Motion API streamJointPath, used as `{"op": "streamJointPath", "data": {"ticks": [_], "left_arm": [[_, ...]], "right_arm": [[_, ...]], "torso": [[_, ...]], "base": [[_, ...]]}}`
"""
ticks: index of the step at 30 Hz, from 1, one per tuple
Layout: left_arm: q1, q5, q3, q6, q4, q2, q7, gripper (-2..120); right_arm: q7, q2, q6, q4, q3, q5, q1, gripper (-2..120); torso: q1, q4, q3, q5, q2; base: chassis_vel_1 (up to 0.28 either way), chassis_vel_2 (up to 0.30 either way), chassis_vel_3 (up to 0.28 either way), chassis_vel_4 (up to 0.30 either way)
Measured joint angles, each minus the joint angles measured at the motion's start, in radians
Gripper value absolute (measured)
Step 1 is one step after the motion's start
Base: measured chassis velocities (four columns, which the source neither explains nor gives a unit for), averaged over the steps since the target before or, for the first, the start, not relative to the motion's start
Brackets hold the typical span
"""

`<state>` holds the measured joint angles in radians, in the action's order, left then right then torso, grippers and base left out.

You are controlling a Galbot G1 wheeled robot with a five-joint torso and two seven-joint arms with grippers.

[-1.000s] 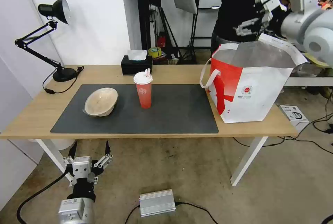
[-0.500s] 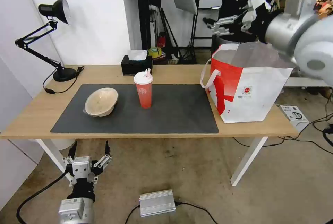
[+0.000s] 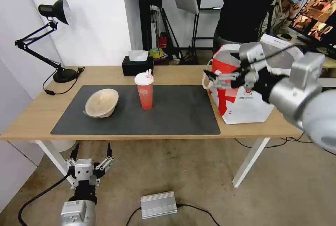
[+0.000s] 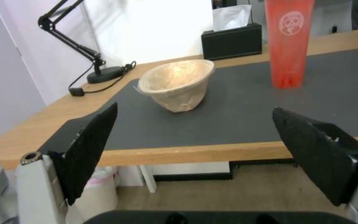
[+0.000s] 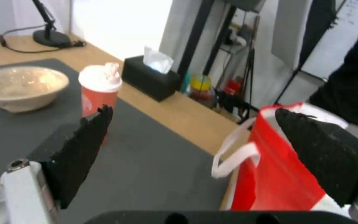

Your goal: Pick up the trash from the table and place it into the takeout bag.

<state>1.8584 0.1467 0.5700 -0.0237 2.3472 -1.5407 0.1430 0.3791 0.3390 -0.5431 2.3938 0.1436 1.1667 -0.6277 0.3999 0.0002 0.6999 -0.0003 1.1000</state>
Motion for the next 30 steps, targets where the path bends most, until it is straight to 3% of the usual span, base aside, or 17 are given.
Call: {"op": "streamJointPath", "data": {"ticks": [7, 11, 17, 23, 30], "left_arm": [[0.002, 0.014, 0.001, 0.022, -0.012, -0.007, 0.000, 100], [0.006, 0.018, 0.005, 0.029, -0.014, -0.016, 0.003, 100], [0.014, 0.021, 0.007, 0.035, -0.014, -0.023, 0.006, 100], [0.016, 0.027, 0.007, 0.037, -0.018, -0.025, 0.007, 100], [0.013, 0.030, 0.006, 0.041, -0.029, -0.024, 0.008, 100]], "right_arm": [[0.034, 0.034, 0.050, -0.004, 0.042, -0.165, -0.181, 100], [0.006, 0.066, 0.167, -0.052, 0.074, -0.335, -0.301, 100], [-0.014, 0.123, 0.247, -0.081, 0.099, -0.474, -0.415, 100], [-0.004, 0.268, 0.321, -0.092, 0.223, -0.636, -0.626, 100], [0.021, 0.390, 0.355, -0.066, 0.337, -0.721, -0.809, 100]], "torso": [[0.000, -0.0002, 0.000, 0.0004, 0.000], [0.000, -0.0001, 0.000, 0.0003, 0.000], [0.000, 0.0000, 0.000, 0.0002, 0.000], [0.000, -0.0001, 0.000, 0.0004, 0.000], [0.000, -0.0003, 0.000, 0.0002, 0.000]], "base": [[0.000, 0.000, 0.000, 0.000], [0.000, 0.000, 0.000, 0.000], [0.000, 0.000, 0.000, 0.000], [0.000, 0.000, 0.000, 0.000], [0.000, 0.000, 0.000, 0.000]]}}
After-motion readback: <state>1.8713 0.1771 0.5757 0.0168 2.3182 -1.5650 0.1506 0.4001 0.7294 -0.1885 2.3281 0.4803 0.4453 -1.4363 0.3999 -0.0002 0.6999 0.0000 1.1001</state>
